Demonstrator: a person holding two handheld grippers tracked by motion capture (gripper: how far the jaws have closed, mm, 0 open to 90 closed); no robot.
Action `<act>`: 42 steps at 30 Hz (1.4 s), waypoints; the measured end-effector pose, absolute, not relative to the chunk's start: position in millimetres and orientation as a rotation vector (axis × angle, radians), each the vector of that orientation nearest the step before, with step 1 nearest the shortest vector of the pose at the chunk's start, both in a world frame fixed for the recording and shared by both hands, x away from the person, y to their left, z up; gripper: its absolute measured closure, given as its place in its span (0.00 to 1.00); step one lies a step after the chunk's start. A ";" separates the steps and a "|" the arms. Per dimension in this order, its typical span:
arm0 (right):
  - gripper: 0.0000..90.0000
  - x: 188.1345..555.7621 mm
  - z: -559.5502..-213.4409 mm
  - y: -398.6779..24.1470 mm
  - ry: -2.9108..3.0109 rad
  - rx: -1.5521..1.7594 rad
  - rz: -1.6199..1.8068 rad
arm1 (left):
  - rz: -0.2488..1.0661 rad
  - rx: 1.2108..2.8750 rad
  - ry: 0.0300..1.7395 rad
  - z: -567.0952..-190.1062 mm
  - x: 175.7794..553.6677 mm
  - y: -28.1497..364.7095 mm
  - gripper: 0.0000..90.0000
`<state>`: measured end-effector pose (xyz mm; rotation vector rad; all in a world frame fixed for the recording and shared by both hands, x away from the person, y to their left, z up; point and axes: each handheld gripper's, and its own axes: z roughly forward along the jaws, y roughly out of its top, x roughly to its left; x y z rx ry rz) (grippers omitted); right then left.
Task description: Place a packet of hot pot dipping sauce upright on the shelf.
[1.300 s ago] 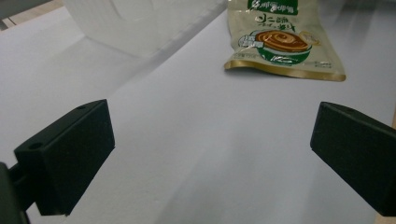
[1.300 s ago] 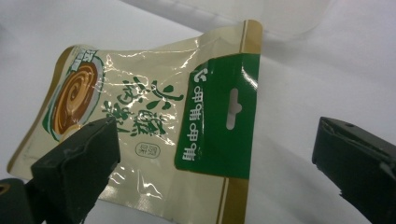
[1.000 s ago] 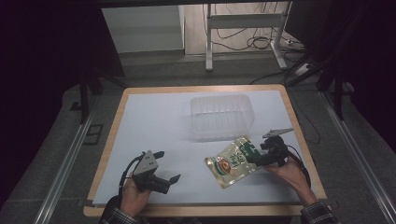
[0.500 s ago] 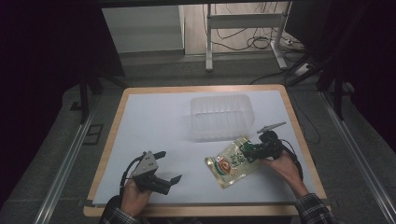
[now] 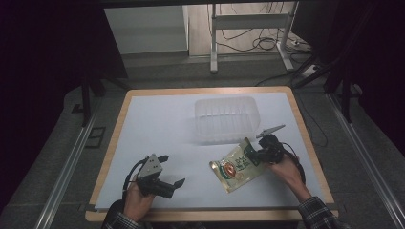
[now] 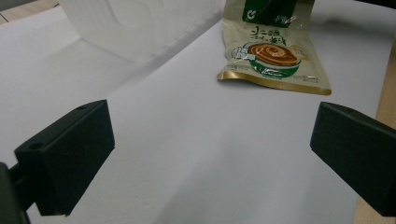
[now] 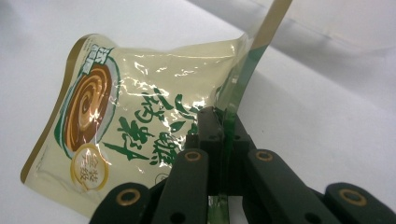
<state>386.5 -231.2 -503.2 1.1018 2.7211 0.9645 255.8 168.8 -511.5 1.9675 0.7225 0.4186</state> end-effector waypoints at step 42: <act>0.99 368.3 -407.9 -224.2 2.709 1.277 1.385 | 0.474 2.009 0.724 -511.9 254.7 164.9 0.00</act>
